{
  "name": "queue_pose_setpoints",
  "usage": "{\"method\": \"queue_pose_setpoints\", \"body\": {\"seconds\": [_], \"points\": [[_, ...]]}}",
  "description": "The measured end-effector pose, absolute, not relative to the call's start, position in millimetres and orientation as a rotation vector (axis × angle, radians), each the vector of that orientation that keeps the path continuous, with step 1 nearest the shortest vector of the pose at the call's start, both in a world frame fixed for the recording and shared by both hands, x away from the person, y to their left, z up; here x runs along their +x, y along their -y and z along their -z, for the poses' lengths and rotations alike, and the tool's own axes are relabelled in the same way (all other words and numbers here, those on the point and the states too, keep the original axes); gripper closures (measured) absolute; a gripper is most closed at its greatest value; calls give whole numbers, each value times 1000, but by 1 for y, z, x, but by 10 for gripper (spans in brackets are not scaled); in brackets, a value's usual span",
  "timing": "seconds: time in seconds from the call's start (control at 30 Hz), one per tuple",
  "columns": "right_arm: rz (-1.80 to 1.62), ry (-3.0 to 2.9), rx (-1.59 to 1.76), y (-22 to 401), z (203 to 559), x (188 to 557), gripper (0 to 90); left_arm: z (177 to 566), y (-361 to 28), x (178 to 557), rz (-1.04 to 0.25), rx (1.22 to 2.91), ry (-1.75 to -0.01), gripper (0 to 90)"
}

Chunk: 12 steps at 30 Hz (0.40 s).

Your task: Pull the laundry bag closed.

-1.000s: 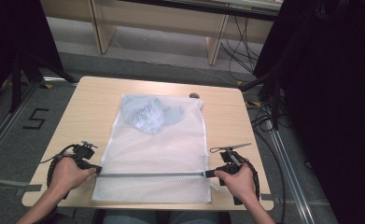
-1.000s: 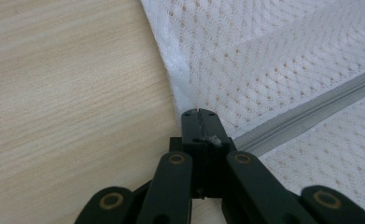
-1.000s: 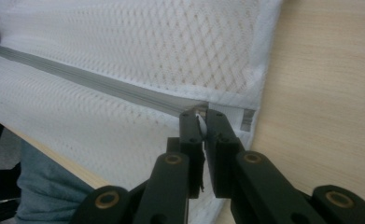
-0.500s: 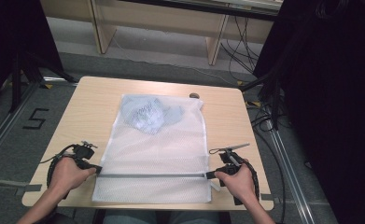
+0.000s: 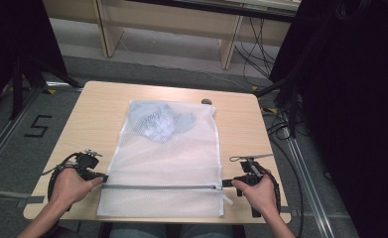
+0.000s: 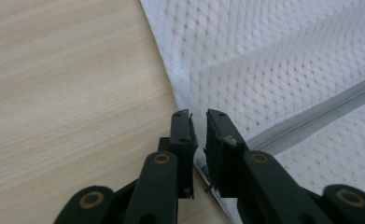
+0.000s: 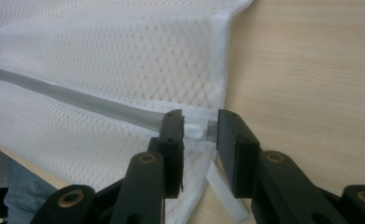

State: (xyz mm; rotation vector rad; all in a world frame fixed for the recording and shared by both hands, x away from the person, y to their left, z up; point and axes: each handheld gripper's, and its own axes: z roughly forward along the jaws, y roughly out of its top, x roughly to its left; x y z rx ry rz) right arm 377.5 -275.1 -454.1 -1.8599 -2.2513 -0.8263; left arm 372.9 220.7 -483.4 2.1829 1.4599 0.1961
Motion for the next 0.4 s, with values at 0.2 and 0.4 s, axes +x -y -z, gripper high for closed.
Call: {"method": "queue_pose_setpoints", "body": {"seconds": [0.2, 0.4], "points": [[835, 2163, -1951, 287, 453, 377, 687, 482, -224, 374, -242, 2134, -1448, 721], [832, 2088, -1988, 292, 454, 378, 656, 481, -224, 375, -283, 2091, -1448, 655]]}}
